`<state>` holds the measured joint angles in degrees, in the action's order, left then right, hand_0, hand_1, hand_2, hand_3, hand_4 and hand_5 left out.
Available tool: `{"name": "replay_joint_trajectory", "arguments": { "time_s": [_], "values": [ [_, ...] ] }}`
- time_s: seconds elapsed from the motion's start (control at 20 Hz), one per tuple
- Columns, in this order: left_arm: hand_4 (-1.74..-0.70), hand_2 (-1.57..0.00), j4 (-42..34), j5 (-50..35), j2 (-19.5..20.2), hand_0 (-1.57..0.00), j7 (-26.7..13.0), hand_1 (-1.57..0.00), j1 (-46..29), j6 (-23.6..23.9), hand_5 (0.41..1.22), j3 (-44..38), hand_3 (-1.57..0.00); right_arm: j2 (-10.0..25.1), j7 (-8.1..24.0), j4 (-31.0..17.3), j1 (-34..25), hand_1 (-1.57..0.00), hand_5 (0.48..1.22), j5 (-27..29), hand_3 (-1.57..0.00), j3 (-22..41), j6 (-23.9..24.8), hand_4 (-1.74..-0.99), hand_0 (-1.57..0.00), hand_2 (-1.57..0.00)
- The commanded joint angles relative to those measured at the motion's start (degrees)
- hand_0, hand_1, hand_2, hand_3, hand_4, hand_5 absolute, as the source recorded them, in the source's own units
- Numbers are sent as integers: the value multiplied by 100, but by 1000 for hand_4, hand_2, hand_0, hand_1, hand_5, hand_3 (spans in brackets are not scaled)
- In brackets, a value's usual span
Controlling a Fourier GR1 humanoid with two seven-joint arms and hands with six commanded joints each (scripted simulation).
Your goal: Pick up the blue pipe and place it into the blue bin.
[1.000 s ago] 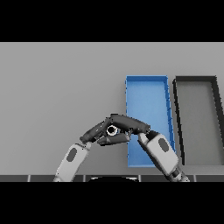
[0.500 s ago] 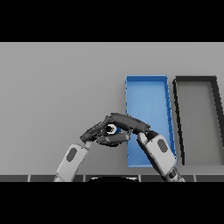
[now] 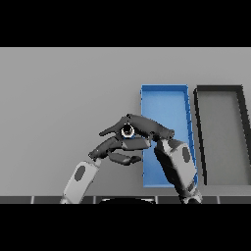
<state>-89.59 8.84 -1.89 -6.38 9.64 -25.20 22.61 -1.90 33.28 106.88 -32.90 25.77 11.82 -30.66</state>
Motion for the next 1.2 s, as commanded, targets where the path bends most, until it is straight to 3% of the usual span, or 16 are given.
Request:
{"name": "replay_joint_trajectory", "arguments": {
  "time_s": [0.0, 0.1, 0.2, 0.35, 0.5, 0.8, 1.0, 1.15],
  "values": [
    [-971, -5, 28, 64, 1, -6, 17, -5, 16, 36, 485, 17, -4, 111, 136, -13, -257, -1571, 1221, 227, -1571, -105, 233, -1494, -1571, -1571],
    [-961, -3, -7, 53, -7, -3, -17, -3, 20, 51, 475, 5, -2, 523, 142, -165, -862, -1571, 1221, 802, -1571, -244, 784, -1496, -1571, -1571],
    [-954, -2, -92, 28, -8, -2, -96, -2, -8, 25, 474, 33, -1, 664, 23, -395, -1388, -1571, 1221, 1076, -1571, -593, 1044, -1497, -1571, -1571],
    [-947, 0, -147, 52, 74, 0, 84, 0, -26, -3, 468, 37, 0, 930, -132, -805, -2012, -1571, 1221, 901, -1571, -1121, 1460, -1498, -1571, -1571],
    [-951, 0, -206, 39, 81, 0, 47, 0, -105, 27, 468, 27, 0, 1278, -335, -1317, -2182, -1571, 1221, 499, -1571, -1504, 1353, -1498, -1571, -1571],
    [-947, 1, -277, 0, 122, 1, -103, 1, -65, 32, 470, -38, 1, 1585, -253, -1928, -1692, -1571, 1221, -319, -1571, -1915, 1294, -1499, -1571, -1571],
    [-941, 1, -206, 37, 174, 1, 80, 1, -85, 37, 462, -60, 1, 1612, 105, -1903, -1093, -1571, 1221, -722, -1571, -1974, 1359, -1499, -1571, -1571],
    [-931, 1, -179, 112, 163, 1, 101, 1, -48, 83, 460, -42, 1, 1703, 165, -1938, -625, -1571, 1221, -1003, -1571, -1931, 1413, -1500, -1571, -1571]
  ]
}}
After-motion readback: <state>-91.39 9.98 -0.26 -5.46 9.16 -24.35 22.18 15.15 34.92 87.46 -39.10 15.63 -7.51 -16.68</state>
